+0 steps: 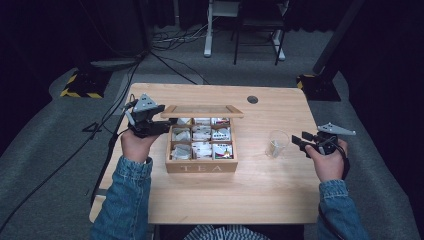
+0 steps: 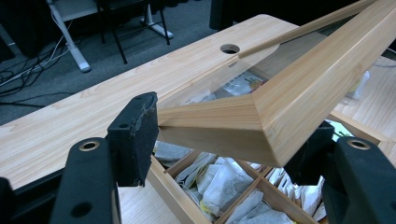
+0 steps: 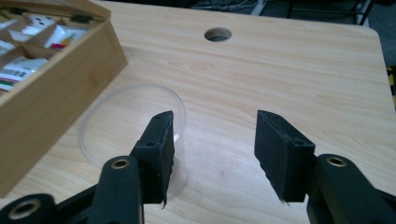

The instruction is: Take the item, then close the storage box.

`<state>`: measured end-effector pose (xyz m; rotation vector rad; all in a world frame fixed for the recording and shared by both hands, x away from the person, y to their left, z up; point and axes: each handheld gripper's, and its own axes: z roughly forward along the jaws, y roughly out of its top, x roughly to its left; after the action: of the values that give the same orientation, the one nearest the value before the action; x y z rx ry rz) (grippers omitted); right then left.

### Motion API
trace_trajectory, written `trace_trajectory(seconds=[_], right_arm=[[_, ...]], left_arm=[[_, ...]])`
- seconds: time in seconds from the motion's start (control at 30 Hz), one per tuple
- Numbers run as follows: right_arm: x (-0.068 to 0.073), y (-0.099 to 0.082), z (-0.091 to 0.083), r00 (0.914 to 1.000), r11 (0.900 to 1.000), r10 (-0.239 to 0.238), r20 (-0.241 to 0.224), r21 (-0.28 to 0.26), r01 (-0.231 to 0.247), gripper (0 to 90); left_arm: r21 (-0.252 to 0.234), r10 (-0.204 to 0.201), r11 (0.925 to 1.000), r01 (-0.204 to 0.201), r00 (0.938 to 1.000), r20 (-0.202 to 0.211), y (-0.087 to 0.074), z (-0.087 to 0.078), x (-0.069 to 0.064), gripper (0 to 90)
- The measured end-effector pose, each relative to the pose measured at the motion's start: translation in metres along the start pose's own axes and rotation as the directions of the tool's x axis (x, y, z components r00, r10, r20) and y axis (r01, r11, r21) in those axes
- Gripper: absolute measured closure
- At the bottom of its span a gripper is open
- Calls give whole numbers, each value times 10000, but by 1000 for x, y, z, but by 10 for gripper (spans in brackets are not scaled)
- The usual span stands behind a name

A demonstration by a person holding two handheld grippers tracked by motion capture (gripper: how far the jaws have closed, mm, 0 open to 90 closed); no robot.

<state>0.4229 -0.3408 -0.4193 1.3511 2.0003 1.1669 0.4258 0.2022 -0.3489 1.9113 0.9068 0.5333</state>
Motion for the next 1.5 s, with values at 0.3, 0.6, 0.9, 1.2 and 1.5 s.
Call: trace_trajectory(seconds=[0.3, 0.6, 0.9, 1.2, 1.5], right_arm=[[-14, -25, 8, 9995, 9976, 159, 256, 664, -175, 490], [-24, -50, 23, 9991, 9888, 180, 375, 1473, -234, 489], [-26, -62, 34, 9993, 9840, 47, 362, 1780, -111, 472], [-29, -66, 39, 9991, 9862, -119, 396, 1655, 52, 416], [-27, -69, 42, 9973, 9891, -535, 501, 1401, 460, 401]], left_arm=[[23, 8, 10000, -8, 10000, -34, 0, 0, -1, 365], [151, 88, 9998, -87, 9999, -49, -2, 0, -3, 365], [394, 179, 9991, -175, 9998, -105, -5, -3, -7, 366], [609, 221, 9979, -214, 9997, -99, -10, -5, -12, 364], [914, 218, 9956, -208, 9997, -96, -14, -10, -18, 363]])
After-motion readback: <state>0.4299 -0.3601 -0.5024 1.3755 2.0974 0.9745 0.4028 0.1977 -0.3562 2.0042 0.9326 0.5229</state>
